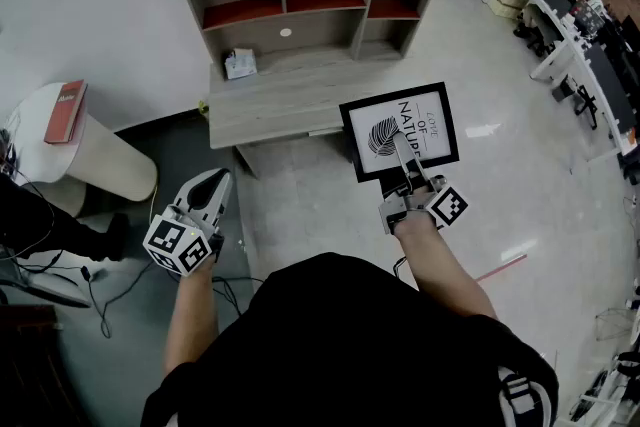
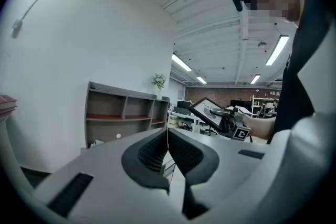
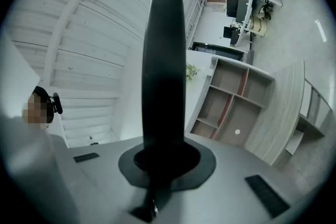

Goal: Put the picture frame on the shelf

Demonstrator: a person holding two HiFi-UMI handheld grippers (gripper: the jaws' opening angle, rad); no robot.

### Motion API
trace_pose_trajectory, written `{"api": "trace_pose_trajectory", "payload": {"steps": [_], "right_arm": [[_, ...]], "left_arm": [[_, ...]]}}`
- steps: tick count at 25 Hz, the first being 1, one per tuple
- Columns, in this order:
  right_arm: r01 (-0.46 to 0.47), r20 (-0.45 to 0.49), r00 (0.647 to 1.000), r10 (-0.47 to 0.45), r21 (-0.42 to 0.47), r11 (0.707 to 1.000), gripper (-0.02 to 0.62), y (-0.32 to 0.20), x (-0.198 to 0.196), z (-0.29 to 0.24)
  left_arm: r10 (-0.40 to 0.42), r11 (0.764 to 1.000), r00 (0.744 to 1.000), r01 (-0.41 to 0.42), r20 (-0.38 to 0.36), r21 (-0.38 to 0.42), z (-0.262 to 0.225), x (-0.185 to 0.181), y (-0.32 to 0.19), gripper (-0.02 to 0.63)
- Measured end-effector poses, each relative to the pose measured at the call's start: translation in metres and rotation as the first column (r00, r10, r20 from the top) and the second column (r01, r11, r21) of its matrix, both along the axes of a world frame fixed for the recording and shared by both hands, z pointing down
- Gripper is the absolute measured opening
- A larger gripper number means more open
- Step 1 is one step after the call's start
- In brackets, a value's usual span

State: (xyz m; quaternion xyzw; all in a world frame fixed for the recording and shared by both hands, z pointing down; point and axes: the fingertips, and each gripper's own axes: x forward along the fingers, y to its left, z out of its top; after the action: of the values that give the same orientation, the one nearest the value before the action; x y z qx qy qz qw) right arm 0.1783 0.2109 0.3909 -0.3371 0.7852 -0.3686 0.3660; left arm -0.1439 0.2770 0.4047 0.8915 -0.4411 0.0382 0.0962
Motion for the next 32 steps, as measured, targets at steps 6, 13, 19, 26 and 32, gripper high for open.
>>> {"api": "trace_pose_trajectory", "payload": {"steps": [6, 13, 19, 26, 32], "right_arm": [[-0.025, 0.008, 1.0, 0.025, -0.026, 0.999, 0.023, 0.001, -0.008, -0.001], [-0.049, 0.0, 0.999, 0.049, -0.029, 0.998, 0.023, 0.009, -0.015, -0.014], [-0.063, -0.002, 0.998, 0.062, -0.039, 0.997, 0.023, 0.022, -0.041, -0.001], [-0.07, 0.023, 0.997, 0.071, -0.048, 0.996, 0.023, 0.032, -0.056, 0.009], [-0.074, 0.027, 0.997, 0.076, -0.058, 0.996, 0.023, 0.019, -0.052, 0.016]], "left_arm": [[0.035, 0.999, 0.999, -0.035, -0.001, -0.018, 0.003, -0.008, -0.003, 0.021], [0.064, 0.997, 0.998, -0.064, -0.002, -0.031, -0.006, -0.016, -0.001, 0.021], [0.076, 0.997, 0.997, -0.076, -0.005, -0.034, 0.005, -0.046, 0.008, 0.021], [0.086, 0.995, 0.996, -0.085, 0.004, -0.045, 0.022, -0.063, 0.019, 0.021], [0.078, 0.996, 0.997, -0.077, 0.018, -0.048, 0.026, -0.065, 0.008, 0.021]]}}
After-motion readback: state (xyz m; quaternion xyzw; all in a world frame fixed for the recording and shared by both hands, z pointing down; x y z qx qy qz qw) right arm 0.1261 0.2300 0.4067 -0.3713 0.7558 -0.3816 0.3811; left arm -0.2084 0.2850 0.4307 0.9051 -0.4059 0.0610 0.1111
